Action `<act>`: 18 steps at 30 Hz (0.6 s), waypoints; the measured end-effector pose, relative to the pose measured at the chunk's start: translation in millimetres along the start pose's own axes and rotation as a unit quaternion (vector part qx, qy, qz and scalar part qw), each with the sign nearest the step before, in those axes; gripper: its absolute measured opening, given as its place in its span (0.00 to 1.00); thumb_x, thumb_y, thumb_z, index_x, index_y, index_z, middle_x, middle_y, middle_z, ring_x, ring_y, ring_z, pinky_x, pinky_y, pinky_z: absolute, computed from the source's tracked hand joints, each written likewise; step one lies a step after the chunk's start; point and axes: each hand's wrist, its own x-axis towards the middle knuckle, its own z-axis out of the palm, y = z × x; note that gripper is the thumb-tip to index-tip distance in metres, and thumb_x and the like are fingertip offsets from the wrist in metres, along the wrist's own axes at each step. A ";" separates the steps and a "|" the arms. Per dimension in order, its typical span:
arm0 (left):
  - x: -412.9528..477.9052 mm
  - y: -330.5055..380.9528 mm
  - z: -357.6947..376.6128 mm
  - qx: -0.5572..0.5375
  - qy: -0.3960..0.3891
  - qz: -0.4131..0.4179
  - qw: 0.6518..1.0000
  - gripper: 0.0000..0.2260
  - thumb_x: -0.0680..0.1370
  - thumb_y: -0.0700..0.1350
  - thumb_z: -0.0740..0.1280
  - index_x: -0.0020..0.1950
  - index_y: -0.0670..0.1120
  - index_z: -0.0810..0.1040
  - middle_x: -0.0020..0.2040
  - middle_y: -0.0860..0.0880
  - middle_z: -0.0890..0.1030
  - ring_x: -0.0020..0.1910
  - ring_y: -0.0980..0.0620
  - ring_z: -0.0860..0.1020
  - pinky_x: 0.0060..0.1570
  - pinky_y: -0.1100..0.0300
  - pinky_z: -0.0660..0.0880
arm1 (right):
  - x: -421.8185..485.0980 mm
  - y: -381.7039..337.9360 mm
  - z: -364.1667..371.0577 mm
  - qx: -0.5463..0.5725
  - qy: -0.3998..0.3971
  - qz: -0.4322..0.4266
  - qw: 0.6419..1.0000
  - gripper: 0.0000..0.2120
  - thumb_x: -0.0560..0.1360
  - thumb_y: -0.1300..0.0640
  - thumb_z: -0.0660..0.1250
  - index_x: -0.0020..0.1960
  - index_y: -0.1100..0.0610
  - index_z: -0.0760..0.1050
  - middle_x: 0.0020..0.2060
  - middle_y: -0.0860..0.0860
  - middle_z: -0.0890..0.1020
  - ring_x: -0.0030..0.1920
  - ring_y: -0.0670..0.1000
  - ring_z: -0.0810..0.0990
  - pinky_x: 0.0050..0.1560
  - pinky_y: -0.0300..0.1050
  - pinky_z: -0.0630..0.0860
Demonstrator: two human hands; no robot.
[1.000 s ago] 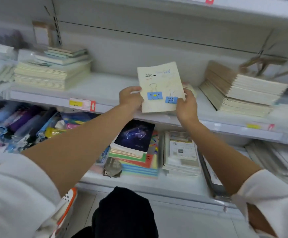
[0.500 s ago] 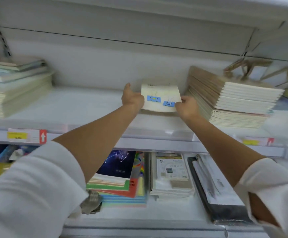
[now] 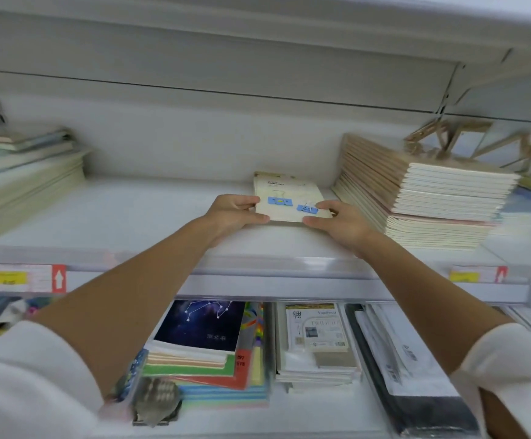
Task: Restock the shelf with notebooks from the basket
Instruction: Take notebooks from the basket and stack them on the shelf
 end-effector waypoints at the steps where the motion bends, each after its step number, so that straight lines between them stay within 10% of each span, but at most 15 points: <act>1: 1.5 -1.7 0.5 0.003 0.006 0.008 1.000 0.27 0.67 0.41 0.79 0.65 0.45 0.77 0.59 0.50 0.79 0.59 0.57 0.77 0.59 0.66 0.71 | 2.5 1.9 1.7 -0.005 0.006 -0.004 1.000 0.27 0.70 0.49 0.75 0.65 0.53 0.71 0.56 0.48 0.73 0.48 0.46 0.75 0.40 0.33 0.70; 10: 4.7 -3.7 8.3 0.020 0.055 0.039 0.998 0.18 0.75 0.37 0.72 0.64 0.37 0.77 0.49 0.41 0.82 0.36 0.51 0.75 0.43 0.65 0.75 | 21.2 3.8 7.5 -0.075 0.026 -0.015 0.997 0.29 0.74 0.46 0.71 0.71 0.55 0.68 0.66 0.54 0.72 0.53 0.49 0.73 0.49 0.39 0.68; 18: 7.1 1.8 2.8 0.061 0.013 0.020 0.998 0.17 0.81 0.35 0.61 0.70 0.39 0.71 0.46 0.43 0.75 0.39 0.50 0.72 0.35 0.71 0.75 | 41.5 7.8 8.8 -0.070 0.002 0.033 0.997 0.25 0.75 0.43 0.68 0.69 0.46 0.66 0.54 0.48 0.72 0.39 0.45 0.73 0.35 0.39 0.69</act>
